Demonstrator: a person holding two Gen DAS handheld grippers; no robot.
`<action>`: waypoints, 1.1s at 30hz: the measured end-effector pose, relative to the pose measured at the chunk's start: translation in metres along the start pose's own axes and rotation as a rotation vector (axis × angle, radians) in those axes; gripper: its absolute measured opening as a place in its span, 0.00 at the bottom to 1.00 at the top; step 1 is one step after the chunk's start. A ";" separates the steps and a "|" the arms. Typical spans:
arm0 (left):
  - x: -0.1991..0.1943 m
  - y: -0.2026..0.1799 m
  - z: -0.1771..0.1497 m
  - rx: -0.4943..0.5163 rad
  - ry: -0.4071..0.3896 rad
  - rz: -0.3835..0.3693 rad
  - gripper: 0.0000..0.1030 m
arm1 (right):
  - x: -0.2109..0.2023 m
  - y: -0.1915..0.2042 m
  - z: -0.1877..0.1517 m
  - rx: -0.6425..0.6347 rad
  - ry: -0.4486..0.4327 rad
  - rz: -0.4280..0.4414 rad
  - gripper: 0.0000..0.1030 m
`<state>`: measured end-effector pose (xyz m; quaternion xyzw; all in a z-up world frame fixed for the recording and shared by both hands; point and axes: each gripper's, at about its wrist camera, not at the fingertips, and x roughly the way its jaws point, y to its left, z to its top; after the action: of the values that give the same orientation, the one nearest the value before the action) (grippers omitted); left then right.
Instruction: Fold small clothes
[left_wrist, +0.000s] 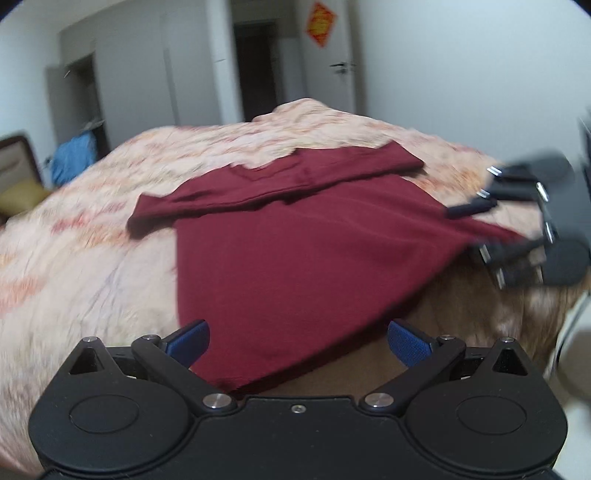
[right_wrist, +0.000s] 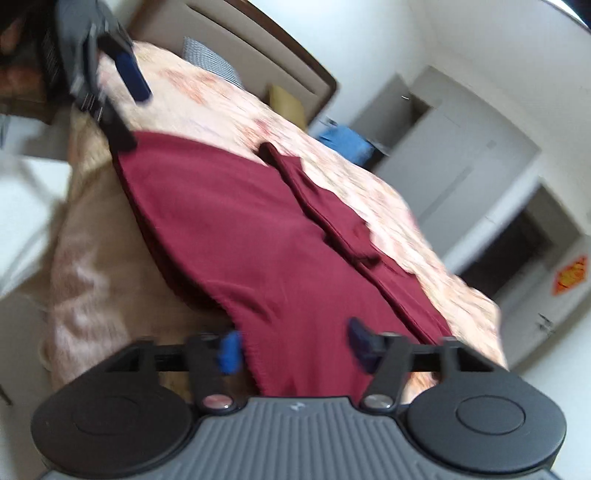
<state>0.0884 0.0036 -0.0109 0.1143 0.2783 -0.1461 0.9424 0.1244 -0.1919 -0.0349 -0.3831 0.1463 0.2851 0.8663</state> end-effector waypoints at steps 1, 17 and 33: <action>0.002 -0.006 -0.001 0.030 -0.006 0.004 0.99 | 0.002 -0.009 0.004 0.026 0.006 0.046 0.26; 0.058 -0.025 0.005 0.194 0.013 0.176 0.93 | 0.037 -0.125 0.014 0.568 0.064 0.344 0.18; 0.049 -0.025 -0.030 0.406 0.002 0.280 0.37 | 0.028 -0.124 -0.001 0.659 0.056 0.320 0.18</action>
<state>0.1040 -0.0214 -0.0660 0.3389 0.2257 -0.0666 0.9109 0.2214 -0.2494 0.0228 -0.0632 0.3119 0.3440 0.8834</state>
